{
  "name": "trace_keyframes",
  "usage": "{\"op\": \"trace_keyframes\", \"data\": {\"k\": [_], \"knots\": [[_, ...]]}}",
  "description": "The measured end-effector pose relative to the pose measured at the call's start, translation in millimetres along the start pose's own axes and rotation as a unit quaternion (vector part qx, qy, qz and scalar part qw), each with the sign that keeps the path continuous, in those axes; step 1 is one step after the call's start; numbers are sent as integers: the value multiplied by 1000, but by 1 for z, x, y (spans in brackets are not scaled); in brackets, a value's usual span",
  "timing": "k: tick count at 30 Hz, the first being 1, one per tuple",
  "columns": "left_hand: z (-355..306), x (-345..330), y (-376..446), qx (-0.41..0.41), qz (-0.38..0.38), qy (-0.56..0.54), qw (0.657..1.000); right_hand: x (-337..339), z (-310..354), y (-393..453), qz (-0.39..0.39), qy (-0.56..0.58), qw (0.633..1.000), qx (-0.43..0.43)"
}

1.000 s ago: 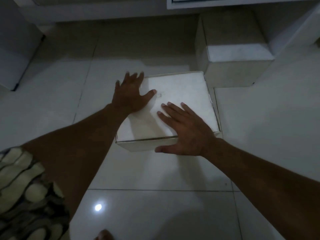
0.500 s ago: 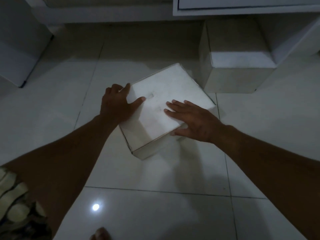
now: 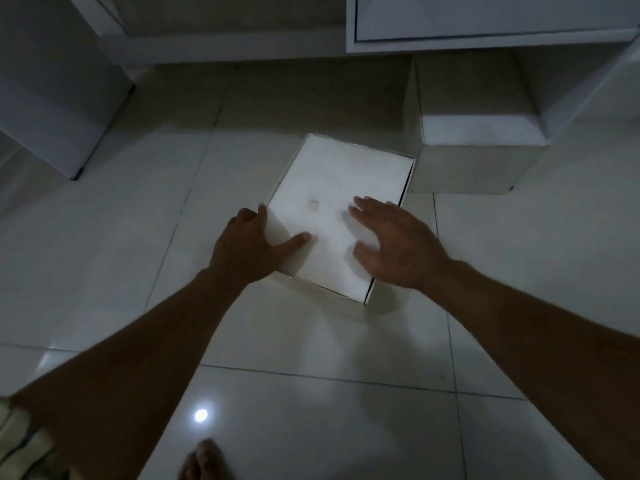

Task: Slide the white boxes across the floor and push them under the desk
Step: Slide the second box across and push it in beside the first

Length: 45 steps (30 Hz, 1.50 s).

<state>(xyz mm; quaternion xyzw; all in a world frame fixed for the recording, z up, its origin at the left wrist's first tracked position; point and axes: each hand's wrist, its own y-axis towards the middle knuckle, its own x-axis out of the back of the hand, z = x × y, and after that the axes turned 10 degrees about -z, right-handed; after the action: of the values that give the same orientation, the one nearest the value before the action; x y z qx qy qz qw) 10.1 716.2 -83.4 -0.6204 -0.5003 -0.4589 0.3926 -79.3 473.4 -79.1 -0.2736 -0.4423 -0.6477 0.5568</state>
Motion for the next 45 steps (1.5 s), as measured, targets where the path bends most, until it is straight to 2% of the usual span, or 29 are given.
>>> {"op": "trace_keyframes", "data": {"k": [3,5,7,11,16,18,26,34,38,45], "knots": [[15,3,-5,-15,70,-51,996,-18,21,-16,81,-69,994,7],[20,3,-6,-29,66,-42,997,-31,24,-23,103,-107,989,8],[21,6,-7,-40,64,-56,996,-35,21,-24,87,-129,988,19],[17,8,-14,-57,65,-106,991,-22,2,-20,89,-121,988,42],[-1,-2,-23,-127,10,-44,991,-5,-21,-14,123,-98,986,62],[-8,-9,-26,-154,-4,-13,988,-5,-23,-16,117,-97,986,61],[-48,-21,7,-248,15,-4,969,-2,-36,-12,48,-93,994,5],[-77,-42,49,-312,-17,-19,950,5,-80,11,-26,-169,979,-114],[-90,-50,83,-310,0,3,951,4,-96,34,-35,-182,968,-169],[-115,-59,140,-278,43,53,958,8,-125,80,-15,-229,957,-180]]}}
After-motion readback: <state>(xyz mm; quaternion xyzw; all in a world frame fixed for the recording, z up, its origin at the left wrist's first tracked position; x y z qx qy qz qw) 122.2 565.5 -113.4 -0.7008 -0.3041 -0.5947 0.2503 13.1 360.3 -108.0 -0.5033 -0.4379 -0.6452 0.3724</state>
